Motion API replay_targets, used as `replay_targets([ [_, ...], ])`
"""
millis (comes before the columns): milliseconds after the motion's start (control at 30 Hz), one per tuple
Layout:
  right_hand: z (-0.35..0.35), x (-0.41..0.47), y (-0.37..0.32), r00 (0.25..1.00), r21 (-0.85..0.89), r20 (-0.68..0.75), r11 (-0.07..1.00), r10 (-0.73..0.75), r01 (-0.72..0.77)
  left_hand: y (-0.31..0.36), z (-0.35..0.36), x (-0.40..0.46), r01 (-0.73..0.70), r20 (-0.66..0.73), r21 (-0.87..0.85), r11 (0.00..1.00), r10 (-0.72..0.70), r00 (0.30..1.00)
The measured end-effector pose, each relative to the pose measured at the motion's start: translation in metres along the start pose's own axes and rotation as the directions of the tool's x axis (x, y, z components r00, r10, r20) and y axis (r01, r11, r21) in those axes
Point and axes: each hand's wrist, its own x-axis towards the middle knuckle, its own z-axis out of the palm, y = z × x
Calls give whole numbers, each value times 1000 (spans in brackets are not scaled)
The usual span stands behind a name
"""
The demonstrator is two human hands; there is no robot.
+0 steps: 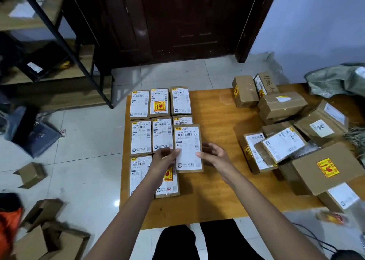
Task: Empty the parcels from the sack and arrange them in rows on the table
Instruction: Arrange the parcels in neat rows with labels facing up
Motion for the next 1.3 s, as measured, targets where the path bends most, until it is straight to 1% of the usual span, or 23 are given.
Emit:
replay_targets([
  [33, -5, -3, 2, 1000, 2, 5, 1000, 13, -13, -2, -4, -3, -72, -78, 94, 993, 80, 994],
  [67, -11, -5, 6, 1000, 10, 10, 1000, 28, -28, -5, -11, -6, -138, -165, 197, 971, 172, 971],
  [133, -22, -12, 16, 998, 9, 7, 998, 67, -67, -12, -26, -12, -214, -305, 378, 901, 339, 890],
  [167, -27, -15, 24, 996, 4, 8, 996, 91, -91, -17, -34, -14, -212, -356, 434, 876, 383, 852],
  [200, -30, -16, 33, 993, 5, 7, 993, 120, -120, -23, -43, -15, -189, -400, 476, 859, 403, 823],
  [267, -34, -18, 54, 983, -13, 17, 983, 182, -182, -37, -60, -14, -91, -469, 561, 823, 406, 784],
  [333, -32, -18, 71, 975, -21, 14, 974, 224, -223, -52, -74, -10, 36, -521, 596, 802, 352, 777],
  [367, -30, -18, 78, 972, -12, 14, 972, 234, -234, -57, -78, -8, 90, -536, 585, 806, 301, 788],
  [400, -28, -17, 84, 970, -1, 12, 970, 244, -244, -63, -81, -7, 119, -539, 568, 814, 259, 802],
  [467, -21, -14, 91, 970, -1, 6, 970, 242, -242, -71, -84, -6, 129, -523, 554, 823, 223, 823],
  [633, -6, -1, 90, 977, -21, -7, 977, 213, -213, -79, -91, -4, 97, -484, 587, 804, 252, 838],
  [733, -1, 6, 87, 984, -99, -26, 979, 176, -178, -80, -91, -3, 78, -479, 565, 822, 250, 841],
  [833, 1, 9, 84, 987, -135, -28, 978, 156, -159, -88, -97, 2, 55, -463, 558, 828, 256, 848],
  [967, 2, 8, 87, 990, -146, -30, 979, 137, -140, -123, -119, 32, 88, -464, 551, 830, 216, 859],
  [1000, 1, 9, 89, 990, -143, -27, 980, 135, -137, -121, -118, 29, 92, -464, 555, 827, 216, 859],
  [1067, 0, 8, 88, 992, -177, -21, 976, 122, -124, -100, -105, 9, 65, -456, 563, 824, 244, 856],
  [1100, -2, 8, 87, 994, -227, -30, 968, 107, -110, -89, -98, -1, 57, -460, 581, 812, 270, 846],
  [1200, -12, 9, 76, 999, -352, -47, 936, 7, -23, -63, -84, -16, 5, -458, 675, 738, 415, 786],
  [1300, -30, 10, 56, 993, -458, -62, 887, -103, 63, -36, -69, -16, -116, -384, 740, 663, 557, 737],
])
